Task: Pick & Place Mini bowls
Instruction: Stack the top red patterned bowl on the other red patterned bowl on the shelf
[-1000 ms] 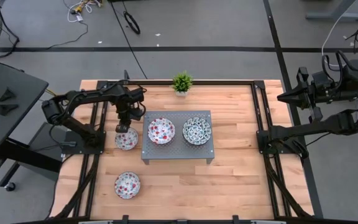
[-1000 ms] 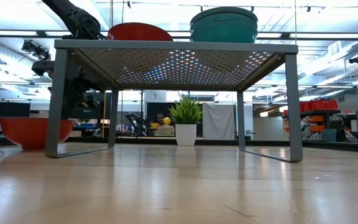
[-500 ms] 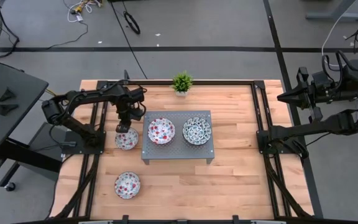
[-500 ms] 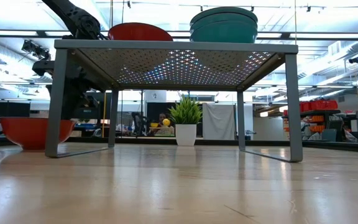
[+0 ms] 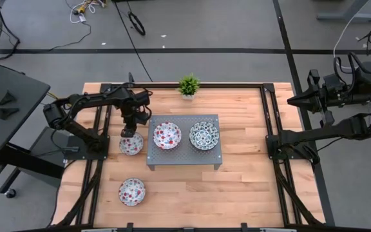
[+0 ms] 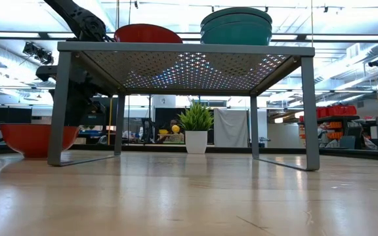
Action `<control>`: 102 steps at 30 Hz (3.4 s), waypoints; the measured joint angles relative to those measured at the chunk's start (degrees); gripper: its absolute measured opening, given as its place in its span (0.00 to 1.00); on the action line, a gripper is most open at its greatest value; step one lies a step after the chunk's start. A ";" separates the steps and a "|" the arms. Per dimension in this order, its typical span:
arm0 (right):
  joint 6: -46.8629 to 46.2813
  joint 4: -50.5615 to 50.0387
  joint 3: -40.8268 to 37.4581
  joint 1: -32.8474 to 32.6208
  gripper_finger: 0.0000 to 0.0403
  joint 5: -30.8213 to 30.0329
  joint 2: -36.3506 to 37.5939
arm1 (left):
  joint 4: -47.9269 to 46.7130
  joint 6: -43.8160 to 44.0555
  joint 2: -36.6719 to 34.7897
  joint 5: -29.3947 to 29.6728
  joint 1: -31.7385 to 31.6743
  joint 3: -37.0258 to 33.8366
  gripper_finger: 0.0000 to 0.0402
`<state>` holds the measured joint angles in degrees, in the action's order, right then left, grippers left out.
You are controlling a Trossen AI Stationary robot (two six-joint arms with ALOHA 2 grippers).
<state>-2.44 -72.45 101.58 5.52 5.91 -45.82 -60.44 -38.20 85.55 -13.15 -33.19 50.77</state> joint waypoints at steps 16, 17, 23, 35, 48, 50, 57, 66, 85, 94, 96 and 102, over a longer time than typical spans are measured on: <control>0.00 -0.02 -0.02 0.00 0.07 0.02 -0.02 | 1.48 1.45 -0.02 0.44 0.94 -3.73 0.35; 0.00 0.00 -0.02 0.00 0.07 0.00 -0.02 | 1.48 1.51 -0.02 0.44 0.94 -3.73 0.33; 0.00 -0.01 -0.02 0.01 0.07 0.01 -0.02 | 1.32 1.53 -0.02 0.03 0.92 -3.73 0.15; 0.00 -0.01 -0.01 0.00 0.07 0.00 -0.01 | -0.27 1.09 -0.08 -1.49 0.90 -3.60 0.03; 0.00 -0.01 -0.01 0.00 0.07 0.00 0.00 | -5.09 0.85 -0.02 -0.52 0.92 -2.23 0.02; 0.00 -0.02 -0.01 0.01 0.07 0.02 -0.02 | -6.35 0.87 -0.02 -0.87 0.92 -1.49 0.02; 0.00 -0.02 0.00 0.02 0.07 0.00 -0.02 | -10.12 0.92 -0.02 -1.46 0.90 1.72 0.02; 0.00 0.00 0.00 0.00 0.07 0.02 -0.02 | -17.77 1.47 -0.02 -1.67 0.55 8.18 0.02; 0.00 -0.02 -0.02 0.01 0.07 0.01 0.00 | -29.63 8.92 -0.04 -3.64 0.64 25.82 0.02; 0.00 -0.01 0.00 0.01 0.07 0.00 -0.01 | -29.62 12.74 -0.04 -7.20 0.68 33.47 0.02; 0.00 0.00 0.00 0.00 0.07 0.00 0.00 | -29.62 13.99 -0.04 -7.80 0.68 35.27 0.02; 0.00 0.00 0.00 0.00 0.07 0.02 0.00 | -29.62 16.97 -0.04 -7.64 0.68 41.02 0.02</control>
<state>-2.44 -72.44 101.58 5.52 5.93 -45.82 -90.06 -21.22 85.52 -20.79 -32.51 91.80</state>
